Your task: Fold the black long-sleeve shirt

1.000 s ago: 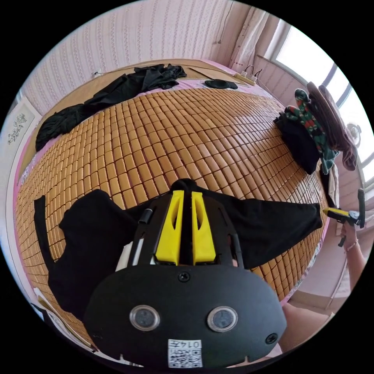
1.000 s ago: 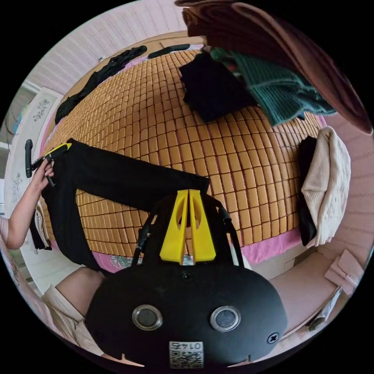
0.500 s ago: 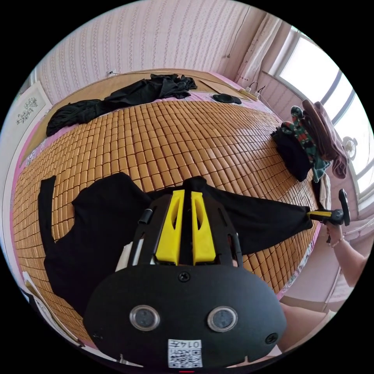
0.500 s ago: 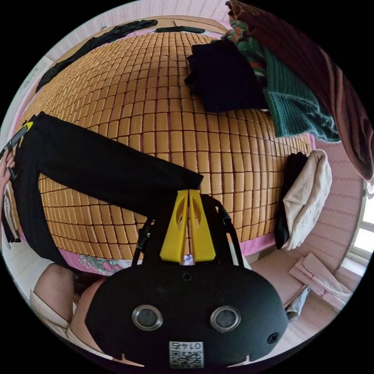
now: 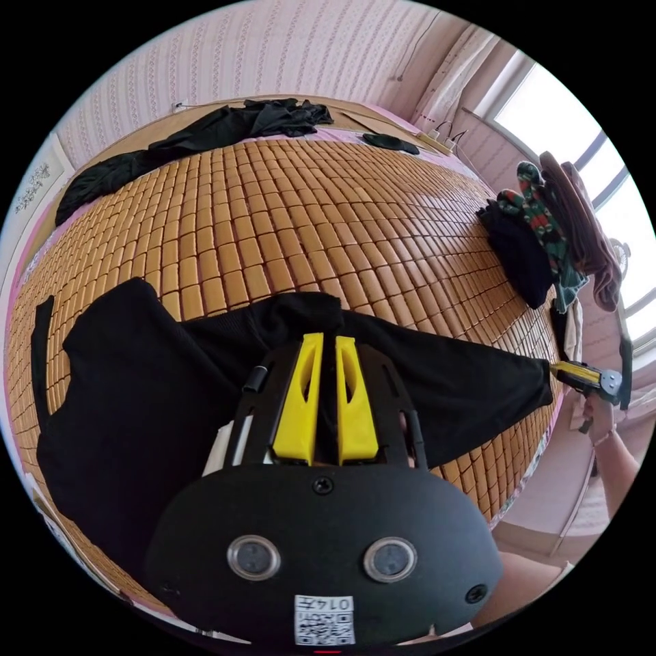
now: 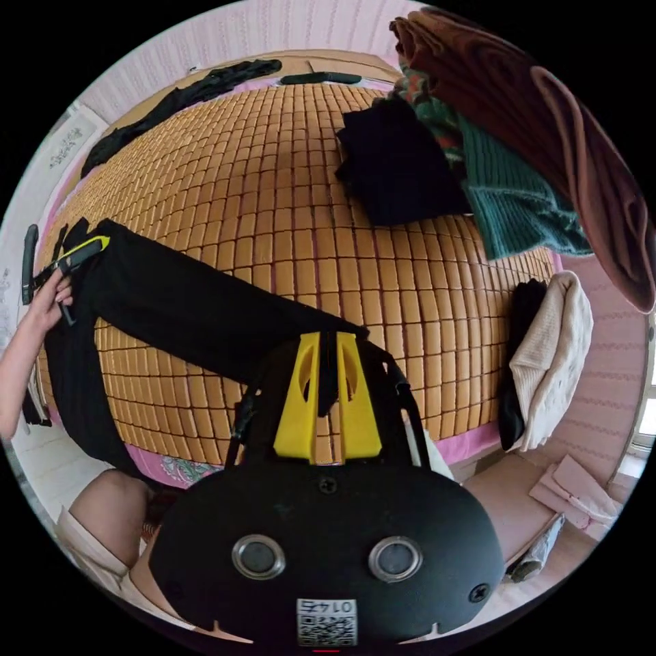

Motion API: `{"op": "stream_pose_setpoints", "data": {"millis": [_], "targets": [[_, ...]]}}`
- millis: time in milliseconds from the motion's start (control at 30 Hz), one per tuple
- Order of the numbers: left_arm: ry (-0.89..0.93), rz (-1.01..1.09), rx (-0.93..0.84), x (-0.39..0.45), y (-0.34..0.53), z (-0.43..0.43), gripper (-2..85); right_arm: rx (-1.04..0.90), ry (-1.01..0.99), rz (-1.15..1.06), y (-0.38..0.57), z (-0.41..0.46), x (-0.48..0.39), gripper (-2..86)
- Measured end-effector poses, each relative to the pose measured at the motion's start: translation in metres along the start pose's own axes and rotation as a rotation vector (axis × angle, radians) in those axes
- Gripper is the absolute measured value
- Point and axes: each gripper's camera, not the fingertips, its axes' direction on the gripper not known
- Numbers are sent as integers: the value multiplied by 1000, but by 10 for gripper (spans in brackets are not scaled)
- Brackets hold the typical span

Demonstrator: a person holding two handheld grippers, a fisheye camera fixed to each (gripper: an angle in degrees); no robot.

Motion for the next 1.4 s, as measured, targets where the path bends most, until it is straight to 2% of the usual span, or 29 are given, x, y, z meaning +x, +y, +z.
{"op": "stream_pose_setpoints", "data": {"millis": [67, 200, 367, 533, 600, 667, 733, 833, 900, 1000, 1133, 1267, 1400], "targets": [[17, -7, 15, -4, 2, -11, 27, -29, -91, 52, -3, 39, 12, -4], [65, -22, 36, -10, -3, -44, 24, 16, -127, 70, 4, 68, 26, -8], [143, -41, 86, -14, -7, -84, 21, -33, 26, 80, 1, 113, 32, -8], [159, -87, 142, -24, 0, -143, 21, -61, -42, 78, -4, 157, 56, -9], [156, -99, 169, -30, 8, -171, 21, -72, 6, 84, -6, 172, 58, -8], [145, -120, 190, -39, 21, -201, 22, -136, 133, 75, -7, 200, 60, -6], [104, -153, 205, -59, 46, -245, 26, -140, 131, 44, -7, 210, 59, -5], [22, -245, 204, -97, 89, -300, 35, -71, 212, -17, -20, 205, 40, -3], [-38, -318, 206, -124, 117, -333, 37, 9, 197, -95, -38, 195, 9, -2], [-192, -443, 189, -170, 161, -382, 40, 112, 28, -305, -79, 193, -81, 2], [-303, -615, 202, -224, 211, -430, 44, 165, -292, -681, -126, 216, -271, 18], [-274, -677, 189, -248, 232, -445, 48, 144, -494, -991, -144, 244, -471, 49], [-132, -694, 115, -266, 239, -439, 46, 120, -386, -1095, -150, 292, -609, 73]]}}
